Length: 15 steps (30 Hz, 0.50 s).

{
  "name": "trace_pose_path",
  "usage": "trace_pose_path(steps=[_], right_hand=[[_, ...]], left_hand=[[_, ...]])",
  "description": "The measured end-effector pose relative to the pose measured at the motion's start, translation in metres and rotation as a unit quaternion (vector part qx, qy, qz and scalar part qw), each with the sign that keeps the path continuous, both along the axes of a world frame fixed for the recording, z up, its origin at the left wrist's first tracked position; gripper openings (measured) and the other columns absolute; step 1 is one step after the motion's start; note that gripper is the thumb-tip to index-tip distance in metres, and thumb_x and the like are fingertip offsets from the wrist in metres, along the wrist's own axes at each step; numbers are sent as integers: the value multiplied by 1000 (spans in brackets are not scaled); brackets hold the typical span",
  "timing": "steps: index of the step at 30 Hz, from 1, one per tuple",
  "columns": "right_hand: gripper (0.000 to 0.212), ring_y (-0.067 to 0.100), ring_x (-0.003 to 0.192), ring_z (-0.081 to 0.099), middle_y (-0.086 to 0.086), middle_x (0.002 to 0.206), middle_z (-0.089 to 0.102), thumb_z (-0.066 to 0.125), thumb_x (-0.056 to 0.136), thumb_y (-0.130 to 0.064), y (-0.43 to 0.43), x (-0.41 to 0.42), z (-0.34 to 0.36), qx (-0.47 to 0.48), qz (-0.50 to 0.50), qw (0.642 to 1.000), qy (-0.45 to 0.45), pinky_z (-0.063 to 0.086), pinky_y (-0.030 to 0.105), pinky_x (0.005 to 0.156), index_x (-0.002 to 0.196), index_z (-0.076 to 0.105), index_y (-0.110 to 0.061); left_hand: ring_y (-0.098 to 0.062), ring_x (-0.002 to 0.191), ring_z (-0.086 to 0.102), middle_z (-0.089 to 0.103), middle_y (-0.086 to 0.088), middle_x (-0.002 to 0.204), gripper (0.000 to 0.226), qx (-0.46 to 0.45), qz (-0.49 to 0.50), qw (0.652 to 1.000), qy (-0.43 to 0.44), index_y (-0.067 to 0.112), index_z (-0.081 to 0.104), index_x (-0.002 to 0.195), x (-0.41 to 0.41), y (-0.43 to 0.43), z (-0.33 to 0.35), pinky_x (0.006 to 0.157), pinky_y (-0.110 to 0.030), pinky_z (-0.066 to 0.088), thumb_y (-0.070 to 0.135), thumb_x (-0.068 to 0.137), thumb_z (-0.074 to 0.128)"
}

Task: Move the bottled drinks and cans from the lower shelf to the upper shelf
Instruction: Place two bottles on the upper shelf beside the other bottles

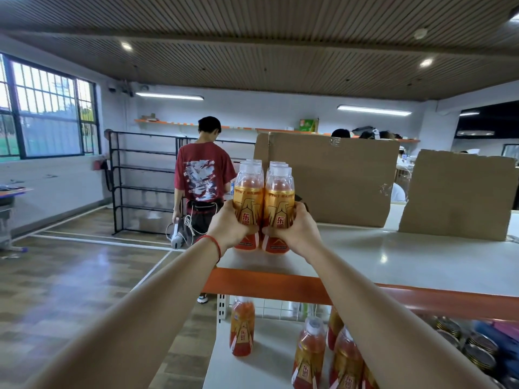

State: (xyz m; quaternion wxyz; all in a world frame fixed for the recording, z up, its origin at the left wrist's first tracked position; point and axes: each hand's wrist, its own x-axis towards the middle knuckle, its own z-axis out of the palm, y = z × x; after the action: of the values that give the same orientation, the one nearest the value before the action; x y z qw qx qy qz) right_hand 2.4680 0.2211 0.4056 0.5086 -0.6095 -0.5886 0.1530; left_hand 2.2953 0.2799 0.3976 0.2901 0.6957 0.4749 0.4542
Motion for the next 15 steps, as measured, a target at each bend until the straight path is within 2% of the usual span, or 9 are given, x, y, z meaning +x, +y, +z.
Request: trace_pose_path(steps=[6, 15], right_hand=[[75, 24, 116, 56, 6, 128, 55, 84, 72, -34, 6, 0, -7, 7, -16, 1000, -19, 48, 37, 92, 133, 43, -18], [79, 24, 116, 56, 5, 128, 55, 84, 71, -36, 10, -2, -8, 6, -15, 1000, -12, 50, 45, 97, 135, 41, -19]], left_hand=[[-18, 98, 66, 69, 4, 105, 64, 1, 7, 1000, -6, 23, 54, 119, 4, 4, -3, 90, -43, 56, 31, 65, 86], [-18, 99, 66, 68, 4, 107, 66, -6, 5, 1000, -8, 23, 53, 120, 3, 6, -4, 92, -44, 56, 31, 64, 86]])
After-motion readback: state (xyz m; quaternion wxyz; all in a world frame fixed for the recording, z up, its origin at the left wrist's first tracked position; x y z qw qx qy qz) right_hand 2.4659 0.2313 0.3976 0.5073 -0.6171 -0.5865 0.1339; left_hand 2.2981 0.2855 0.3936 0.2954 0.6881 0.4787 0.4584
